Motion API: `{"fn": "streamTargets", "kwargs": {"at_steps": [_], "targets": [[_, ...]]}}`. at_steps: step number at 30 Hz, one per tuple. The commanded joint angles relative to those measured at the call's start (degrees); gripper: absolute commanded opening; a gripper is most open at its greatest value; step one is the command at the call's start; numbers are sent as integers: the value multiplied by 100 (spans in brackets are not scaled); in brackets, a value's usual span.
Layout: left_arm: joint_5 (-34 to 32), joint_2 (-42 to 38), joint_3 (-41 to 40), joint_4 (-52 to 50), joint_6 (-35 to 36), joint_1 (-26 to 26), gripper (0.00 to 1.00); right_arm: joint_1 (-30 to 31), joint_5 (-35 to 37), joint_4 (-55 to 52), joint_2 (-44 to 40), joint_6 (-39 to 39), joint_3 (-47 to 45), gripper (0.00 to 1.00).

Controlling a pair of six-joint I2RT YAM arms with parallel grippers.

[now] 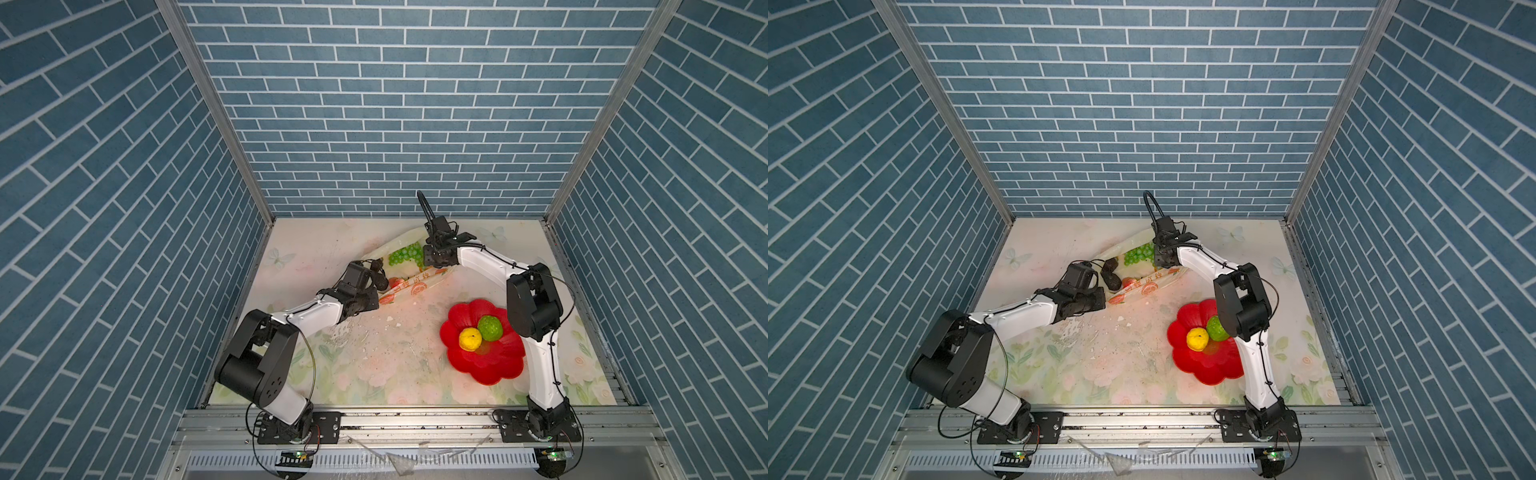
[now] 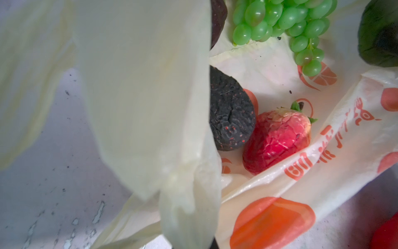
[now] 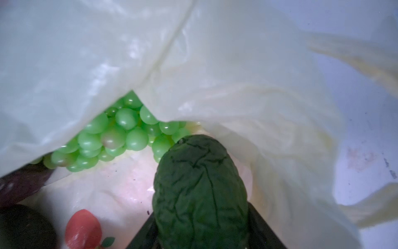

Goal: Take fruits out of the plastic bag
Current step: Pick up the fruit from the plastic bag, then place the fruit on the plate.

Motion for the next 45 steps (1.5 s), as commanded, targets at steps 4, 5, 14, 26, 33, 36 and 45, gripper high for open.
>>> {"fn": "streamTargets", "kwargs": {"at_steps": [4, 5, 14, 26, 33, 36, 45], "targets": [[-36, 38, -52, 5, -9, -23, 11, 62, -341, 320, -436, -85, -428, 56], [-36, 30, -52, 7, -13, -22, 11, 76, -387, 371, -477, -93, -481, 56], [-62, 2, -38, -28, -2, -31, 10, 262, -489, 292, -1403, -14, -1164, 56], [-54, 118, 25, 58, -27, -24, 11, 555, -117, -18, -4174, 650, -3812, 55], [-54, 133, 36, 41, -13, -24, 10, 752, 128, -407, -5464, 1198, -4890, 55], [-72, 138, 22, 42, -16, -24, 11, 838, 133, -509, -5935, 1366, -5280, 55], [-63, 160, 51, 15, -37, -28, 11, 1045, 223, -943, -7207, 1686, -6270, 55]]}}
